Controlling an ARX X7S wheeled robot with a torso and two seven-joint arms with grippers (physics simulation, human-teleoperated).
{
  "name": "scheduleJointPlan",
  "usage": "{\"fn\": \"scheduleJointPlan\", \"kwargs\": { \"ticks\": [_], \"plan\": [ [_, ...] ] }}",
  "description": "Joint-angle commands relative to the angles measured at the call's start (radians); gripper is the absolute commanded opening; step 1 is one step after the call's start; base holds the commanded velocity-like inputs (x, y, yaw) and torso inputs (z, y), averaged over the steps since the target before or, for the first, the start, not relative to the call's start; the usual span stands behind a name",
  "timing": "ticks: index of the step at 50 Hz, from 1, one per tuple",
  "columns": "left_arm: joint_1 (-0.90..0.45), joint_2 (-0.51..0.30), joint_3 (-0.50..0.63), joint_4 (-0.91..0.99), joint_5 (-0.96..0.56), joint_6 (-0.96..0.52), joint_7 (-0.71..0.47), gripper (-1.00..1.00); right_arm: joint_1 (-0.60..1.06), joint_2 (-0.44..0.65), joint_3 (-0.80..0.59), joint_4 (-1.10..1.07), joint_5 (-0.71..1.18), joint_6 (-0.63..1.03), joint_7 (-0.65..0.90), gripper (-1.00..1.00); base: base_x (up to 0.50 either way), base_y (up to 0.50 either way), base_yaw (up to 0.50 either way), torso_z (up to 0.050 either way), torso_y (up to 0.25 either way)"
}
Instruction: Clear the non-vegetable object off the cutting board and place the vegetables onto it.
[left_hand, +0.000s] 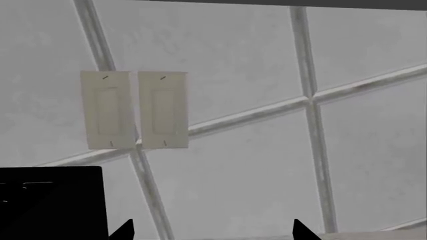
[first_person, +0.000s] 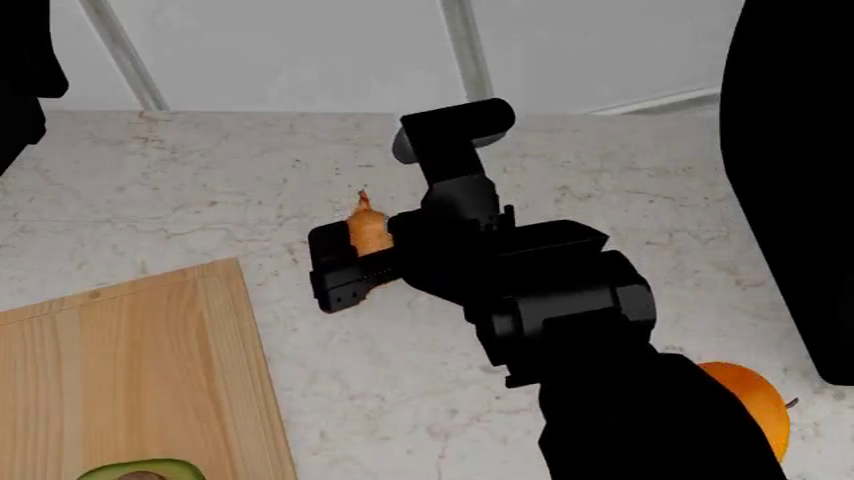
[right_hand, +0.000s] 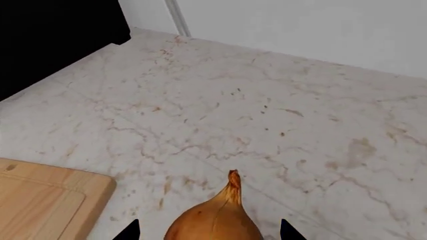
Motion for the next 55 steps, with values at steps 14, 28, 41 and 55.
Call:
{"fn": "scheduleJointPlan", "kwargs": {
  "ticks": [14, 28, 41, 55],
  "plan": [
    [0.000, -0.003, -0.001, 0.002, -0.011, 0.002, -0.008, 1.00, -0.037, 0.000, 0.120, 0.000, -0.113, 0.029, 0.005, -1.00, 0.00, 0.00, 0.00, 0.000, 0.000],
    [-0.006, -0.001, -0.003, 0.014, -0.026, -0.010, -0.020, 1.00, 0.072, 0.000, -0.078, -0.104, -0.011, 0.075, -0.012, -1.00, 0.00, 0.00, 0.00, 0.000, 0.000],
    [-0.032, 0.002, 0.008, 0.009, -0.031, -0.017, -0.024, 1.00, 0.099, 0.214, -0.052, -0.644, 0.082, 0.221, 0.209, -1.00, 0.00, 0.00, 0.00, 0.000, 0.000],
    [-0.044, 0.001, 0.010, 0.011, -0.041, -0.023, -0.029, 1.00, 0.121, 0.281, -0.020, -0.937, 0.179, 0.310, 0.302, -1.00, 0.00, 0.00, 0.00, 0.000, 0.000]
  ]
}}
